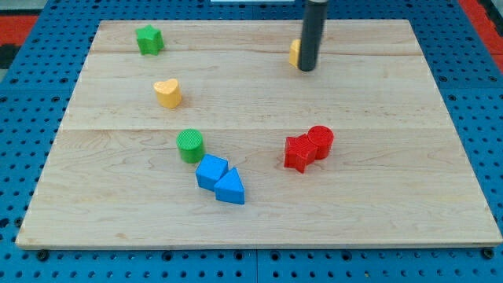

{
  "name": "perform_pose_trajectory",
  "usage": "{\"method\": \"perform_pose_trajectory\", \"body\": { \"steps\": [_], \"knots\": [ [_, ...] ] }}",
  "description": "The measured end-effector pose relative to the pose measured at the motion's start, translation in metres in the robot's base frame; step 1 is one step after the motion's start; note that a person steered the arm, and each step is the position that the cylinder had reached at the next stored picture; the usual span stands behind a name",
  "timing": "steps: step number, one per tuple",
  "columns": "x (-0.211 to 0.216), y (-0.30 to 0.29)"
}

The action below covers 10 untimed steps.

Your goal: Push the yellow hexagon towards the left side of the board

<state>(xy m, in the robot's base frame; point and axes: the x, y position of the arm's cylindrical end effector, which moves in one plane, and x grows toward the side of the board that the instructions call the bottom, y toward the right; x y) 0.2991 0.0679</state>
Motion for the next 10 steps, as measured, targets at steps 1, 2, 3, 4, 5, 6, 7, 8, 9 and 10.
{"method": "perform_pose_trajectory", "body": {
  "steps": [1,2,3,4,5,6,7,8,9,10],
  "knots": [
    [-0.012,-0.011],
    [-0.020,0.051],
    [-0.038,0.074],
    [-0.043,0.025],
    [-0.043,-0.038],
    [-0.043,-0.016],
    [-0.031,0.003],
    [-0.026,0.004],
    [-0.026,0.004],
    [-0.026,0.003]
  ]
}}
